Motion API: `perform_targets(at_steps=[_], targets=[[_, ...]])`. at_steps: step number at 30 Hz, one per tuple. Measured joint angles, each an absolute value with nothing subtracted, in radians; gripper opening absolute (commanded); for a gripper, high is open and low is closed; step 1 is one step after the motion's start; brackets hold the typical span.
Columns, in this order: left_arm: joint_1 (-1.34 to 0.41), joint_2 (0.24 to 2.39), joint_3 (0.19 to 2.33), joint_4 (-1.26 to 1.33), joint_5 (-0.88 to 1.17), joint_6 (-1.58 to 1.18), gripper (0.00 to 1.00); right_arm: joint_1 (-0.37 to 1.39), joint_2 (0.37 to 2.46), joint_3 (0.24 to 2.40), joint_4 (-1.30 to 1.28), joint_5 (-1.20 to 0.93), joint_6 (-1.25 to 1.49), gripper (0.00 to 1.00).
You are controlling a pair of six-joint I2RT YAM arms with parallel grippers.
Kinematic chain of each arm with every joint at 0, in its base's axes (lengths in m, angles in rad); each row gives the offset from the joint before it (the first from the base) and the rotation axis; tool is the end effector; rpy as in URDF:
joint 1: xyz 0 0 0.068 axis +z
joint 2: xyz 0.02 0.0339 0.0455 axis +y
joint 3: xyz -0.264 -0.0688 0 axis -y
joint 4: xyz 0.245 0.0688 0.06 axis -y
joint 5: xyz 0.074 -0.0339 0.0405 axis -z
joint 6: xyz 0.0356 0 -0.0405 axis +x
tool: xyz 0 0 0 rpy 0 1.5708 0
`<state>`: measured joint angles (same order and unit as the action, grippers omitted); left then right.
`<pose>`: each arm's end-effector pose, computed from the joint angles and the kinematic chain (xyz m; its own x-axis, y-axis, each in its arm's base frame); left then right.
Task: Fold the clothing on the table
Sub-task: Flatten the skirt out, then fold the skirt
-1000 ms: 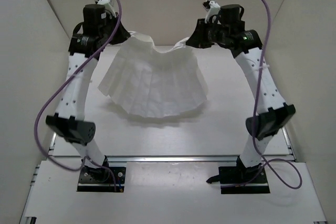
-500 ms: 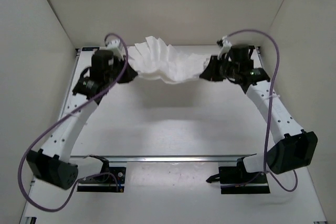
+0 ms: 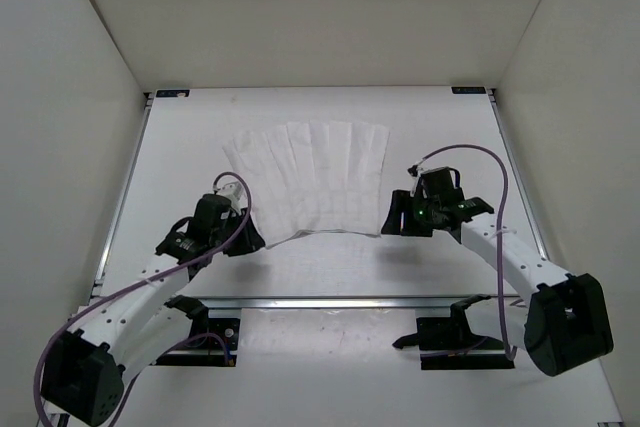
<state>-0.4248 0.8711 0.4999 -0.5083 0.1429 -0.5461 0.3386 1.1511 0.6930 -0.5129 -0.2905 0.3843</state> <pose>0.1525 -0.0746 0.1984 -0.8547 -0.1776 -0.4878 0.0547 0.9036 -0.4249 0.2039 0.0826 0.2108 -0.8983 0.0645 -0.4347 -0.1445 0.8908 0.4308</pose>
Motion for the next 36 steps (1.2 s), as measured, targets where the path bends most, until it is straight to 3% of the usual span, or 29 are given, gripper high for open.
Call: perform_targets(at_steps=[3,7,12,24,27,29,30,32,34,36], targets=[[-0.435,0.85,0.453,-0.46,0.117,-0.567,0.4,0.349,1.165,0.672,-0.45,-0.275,0.392,0.51],[-0.438,0.87,0.362,-0.402,0.079,-0.6,0.53,0.386,1.224,0.655,-0.388,-0.259,0.4,0.49],[-0.438,0.875,0.287,-0.307,0.036,-0.656,0.52,0.421,1.288,0.655,-0.318,-0.226,0.404,0.47],[-0.483,1.082,0.333,-0.101,-0.041,-0.709,0.54,0.425,1.416,0.656,-0.206,-0.173,0.416,0.44],[-0.499,1.121,0.344,-0.066,-0.054,-0.717,0.48,0.426,1.436,0.659,-0.173,-0.174,0.416,0.35],[-0.505,1.14,0.35,-0.052,-0.062,-0.723,0.37,0.426,1.448,0.664,-0.159,-0.174,0.418,0.23],[-0.508,1.151,0.352,-0.048,-0.067,-0.723,0.28,0.426,1.455,0.664,-0.155,-0.176,0.419,0.18],[-0.509,1.162,0.355,-0.041,-0.07,-0.723,0.07,0.426,1.463,0.666,-0.15,-0.179,0.417,0.0],[-0.51,1.164,0.356,-0.047,-0.072,-0.708,0.0,0.426,1.466,0.672,-0.162,-0.18,0.419,0.0],[-0.507,1.159,0.367,-0.069,-0.072,-0.691,0.0,0.431,1.464,0.688,-0.196,-0.179,0.419,0.0]])
